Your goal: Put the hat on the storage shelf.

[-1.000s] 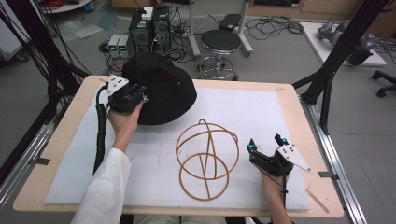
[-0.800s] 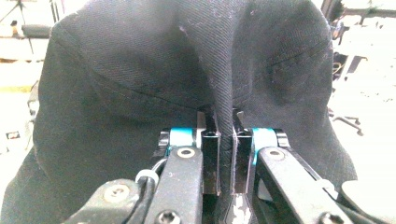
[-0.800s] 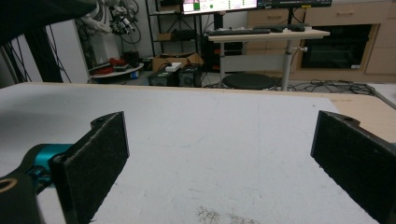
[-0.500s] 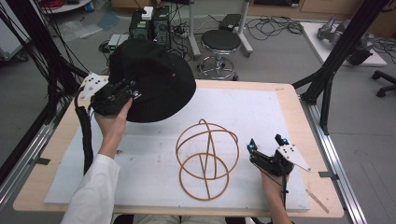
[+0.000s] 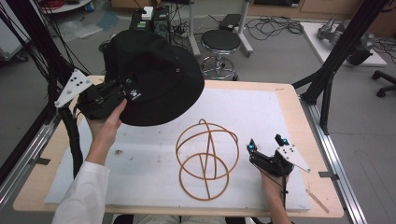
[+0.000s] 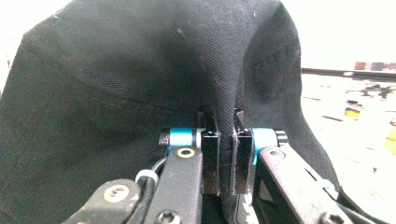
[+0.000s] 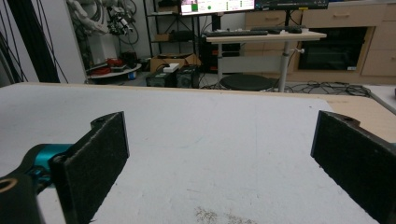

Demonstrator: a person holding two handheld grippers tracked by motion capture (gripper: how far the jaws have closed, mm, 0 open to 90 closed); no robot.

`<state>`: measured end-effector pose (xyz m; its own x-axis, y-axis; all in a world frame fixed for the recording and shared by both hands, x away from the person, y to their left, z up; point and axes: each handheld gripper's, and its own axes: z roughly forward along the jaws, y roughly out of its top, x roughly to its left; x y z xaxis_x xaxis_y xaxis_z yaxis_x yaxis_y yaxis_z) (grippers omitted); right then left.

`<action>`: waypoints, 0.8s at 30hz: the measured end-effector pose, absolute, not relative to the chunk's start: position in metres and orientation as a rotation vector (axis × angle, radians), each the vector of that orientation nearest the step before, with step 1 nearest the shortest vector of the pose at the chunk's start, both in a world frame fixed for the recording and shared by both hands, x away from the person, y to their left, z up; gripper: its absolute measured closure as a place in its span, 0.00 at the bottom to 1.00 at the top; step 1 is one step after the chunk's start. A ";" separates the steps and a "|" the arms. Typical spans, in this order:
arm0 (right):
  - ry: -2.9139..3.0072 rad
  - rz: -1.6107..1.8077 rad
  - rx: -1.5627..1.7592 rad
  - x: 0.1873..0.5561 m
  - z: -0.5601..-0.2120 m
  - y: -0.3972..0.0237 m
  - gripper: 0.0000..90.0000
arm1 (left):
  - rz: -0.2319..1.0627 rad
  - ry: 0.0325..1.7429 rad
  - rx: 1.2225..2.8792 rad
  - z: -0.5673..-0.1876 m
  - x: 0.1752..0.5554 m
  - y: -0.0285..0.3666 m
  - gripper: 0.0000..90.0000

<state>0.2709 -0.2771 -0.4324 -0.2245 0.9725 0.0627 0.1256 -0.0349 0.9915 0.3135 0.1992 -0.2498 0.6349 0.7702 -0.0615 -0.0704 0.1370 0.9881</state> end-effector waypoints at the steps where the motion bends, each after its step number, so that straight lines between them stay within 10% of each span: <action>1: 1.448 1.356 1.218 0.271 -0.432 -0.277 0.04 | 0.674 0.655 1.300 -0.248 0.311 0.198 0.96; 24: 1.452 1.362 1.218 0.271 -0.432 -0.277 0.04 | 0.451 0.443 1.226 -0.234 0.283 0.190 0.96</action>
